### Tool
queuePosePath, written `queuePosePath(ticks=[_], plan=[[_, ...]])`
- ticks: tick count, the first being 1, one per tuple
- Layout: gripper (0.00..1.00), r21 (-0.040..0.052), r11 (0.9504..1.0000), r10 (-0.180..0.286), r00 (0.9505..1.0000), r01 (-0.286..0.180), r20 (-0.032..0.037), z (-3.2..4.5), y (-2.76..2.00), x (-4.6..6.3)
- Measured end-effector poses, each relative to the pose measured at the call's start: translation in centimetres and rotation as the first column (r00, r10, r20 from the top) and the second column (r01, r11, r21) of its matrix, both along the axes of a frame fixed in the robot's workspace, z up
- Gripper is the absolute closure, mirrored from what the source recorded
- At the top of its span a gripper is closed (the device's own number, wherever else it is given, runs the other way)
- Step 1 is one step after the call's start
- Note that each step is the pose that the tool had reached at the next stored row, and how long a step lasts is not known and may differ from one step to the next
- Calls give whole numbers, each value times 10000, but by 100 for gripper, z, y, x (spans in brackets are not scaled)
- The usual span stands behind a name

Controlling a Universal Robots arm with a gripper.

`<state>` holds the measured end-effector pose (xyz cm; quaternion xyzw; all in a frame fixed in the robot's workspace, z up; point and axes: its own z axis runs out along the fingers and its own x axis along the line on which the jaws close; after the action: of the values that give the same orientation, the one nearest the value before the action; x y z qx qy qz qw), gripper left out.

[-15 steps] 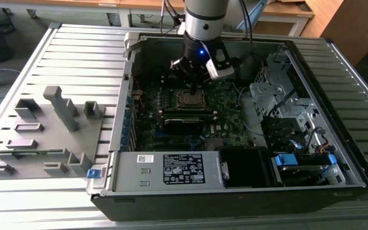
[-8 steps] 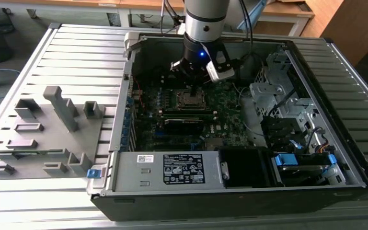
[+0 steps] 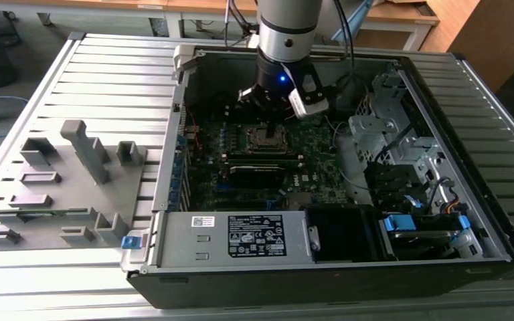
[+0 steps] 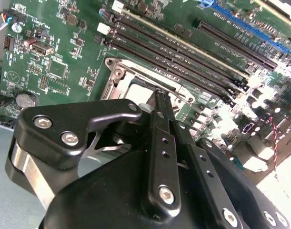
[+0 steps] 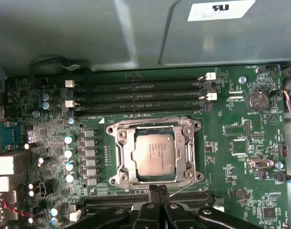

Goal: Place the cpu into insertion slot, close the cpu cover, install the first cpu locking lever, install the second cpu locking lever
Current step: 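Install the second cpu locking lever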

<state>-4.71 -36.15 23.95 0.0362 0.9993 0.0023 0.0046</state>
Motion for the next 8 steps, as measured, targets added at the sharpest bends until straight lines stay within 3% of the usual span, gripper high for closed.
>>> queuePosePath(ticks=[8], plan=[[89, 0, 10000, 1, 10000, -1, 0, 0, -66, 0]])
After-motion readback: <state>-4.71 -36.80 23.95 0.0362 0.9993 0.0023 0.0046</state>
